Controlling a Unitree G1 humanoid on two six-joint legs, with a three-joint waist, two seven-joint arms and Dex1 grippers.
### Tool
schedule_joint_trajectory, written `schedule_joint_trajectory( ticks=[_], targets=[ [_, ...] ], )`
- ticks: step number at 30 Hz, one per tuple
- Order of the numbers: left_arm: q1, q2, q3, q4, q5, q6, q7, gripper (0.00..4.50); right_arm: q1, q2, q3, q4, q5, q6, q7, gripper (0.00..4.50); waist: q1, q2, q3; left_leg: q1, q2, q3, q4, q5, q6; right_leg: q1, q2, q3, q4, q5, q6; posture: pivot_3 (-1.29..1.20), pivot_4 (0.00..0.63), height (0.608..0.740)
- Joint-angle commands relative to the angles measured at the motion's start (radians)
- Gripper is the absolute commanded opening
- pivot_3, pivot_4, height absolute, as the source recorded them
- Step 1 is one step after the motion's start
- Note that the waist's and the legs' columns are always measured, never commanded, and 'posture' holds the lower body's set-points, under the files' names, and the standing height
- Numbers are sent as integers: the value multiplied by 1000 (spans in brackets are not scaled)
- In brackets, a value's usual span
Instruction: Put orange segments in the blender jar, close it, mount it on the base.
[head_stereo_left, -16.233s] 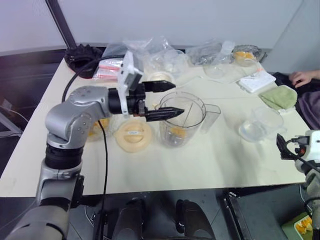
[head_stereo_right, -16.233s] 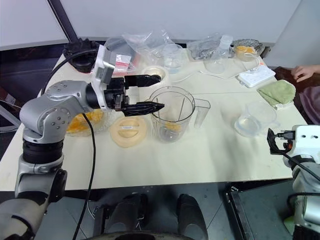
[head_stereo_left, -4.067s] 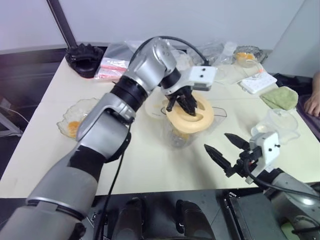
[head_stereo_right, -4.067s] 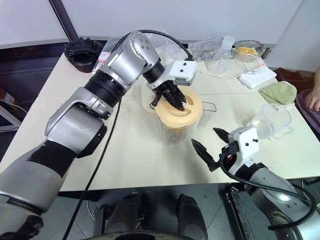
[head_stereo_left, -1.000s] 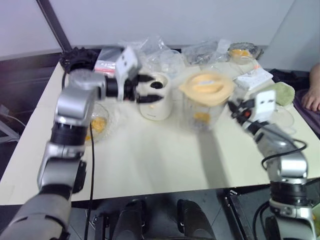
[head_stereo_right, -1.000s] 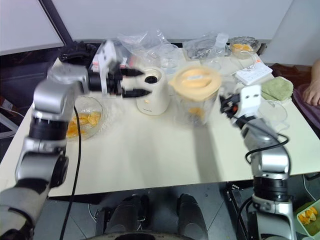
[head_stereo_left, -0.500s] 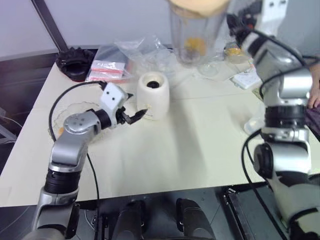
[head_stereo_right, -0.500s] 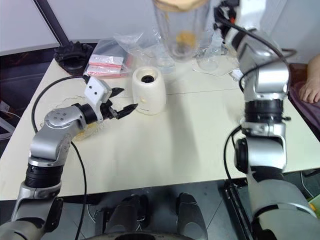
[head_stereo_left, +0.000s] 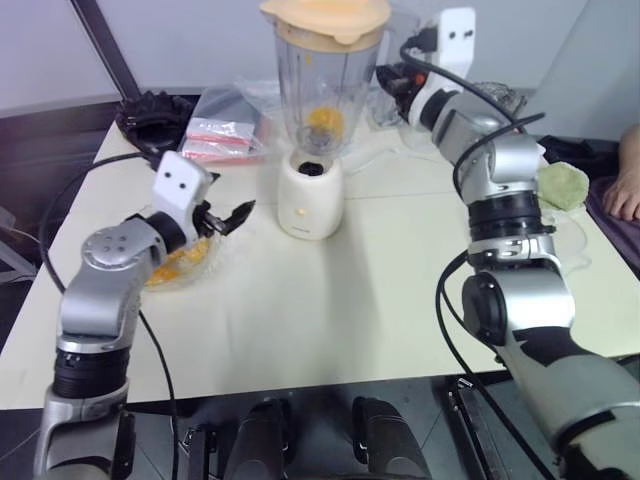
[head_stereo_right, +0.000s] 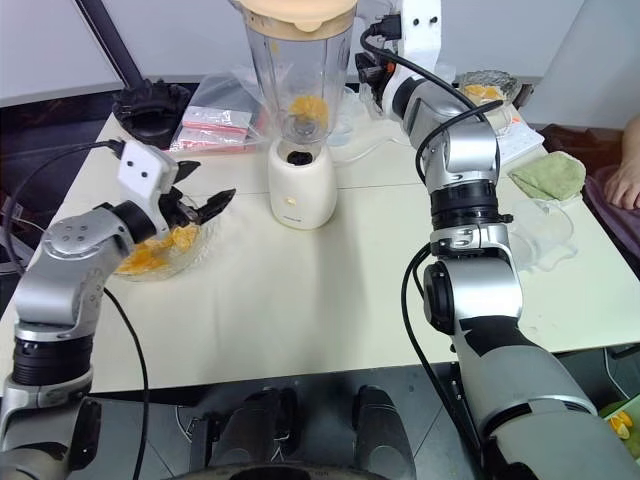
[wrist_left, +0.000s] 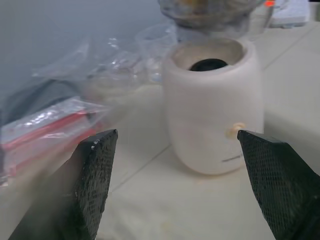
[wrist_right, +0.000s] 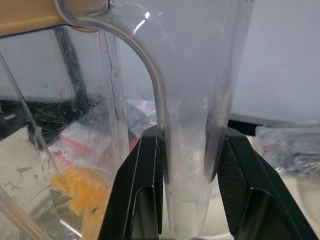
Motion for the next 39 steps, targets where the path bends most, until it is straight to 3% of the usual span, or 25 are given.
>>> schedule_joint_trajectory(
  ticks=[1, 10, 28, 32, 39],
  targets=[
    [-15, 9, 20, -38, -22, 4, 15, 4007, -21, 9, -19, -78, 24, -1, -3, 929, -1, 0, 0, 0, 0, 0, 0, 0, 0, 0, 0, 0, 0, 0, 0, 0, 150, 740],
    [-38, -1, -7, -33, -35, 16, 44, 4007, -3, 59, -13, -33, 13, -43, -3, 929, -3, 0, 0, 0, 0, 0, 0, 0, 0, 0, 0, 0, 0, 0, 0, 0, 150, 740],
    [-47, -15, -27, -39, -40, 6, 82, 4007, -29, 48, 13, 247, -67, -364, 61, 929, -4, 0, 0, 1, 0, 0, 0, 1, -1, 1, 0, 0, 0, 0, 0, 0, 150, 740],
    [-51, -14, -29, -35, -39, 1, 81, 4007, -20, 34, 35, 259, -97, -358, 57, 929, -4, 0, 0, 1, 0, 0, 0, 1, -1, 1, 0, 0, 0, 0, 0, 0, 150, 740],
    [-57, -19, -39, -19, -40, -9, 80, 4007, 51, 16, 58, 82, -68, -114, 100, 929, 0, 0, 0, 2, 0, 0, 0, 1, -2, 2, 0, 0, 1, 0, -1, 0, 150, 740]
  ],
)
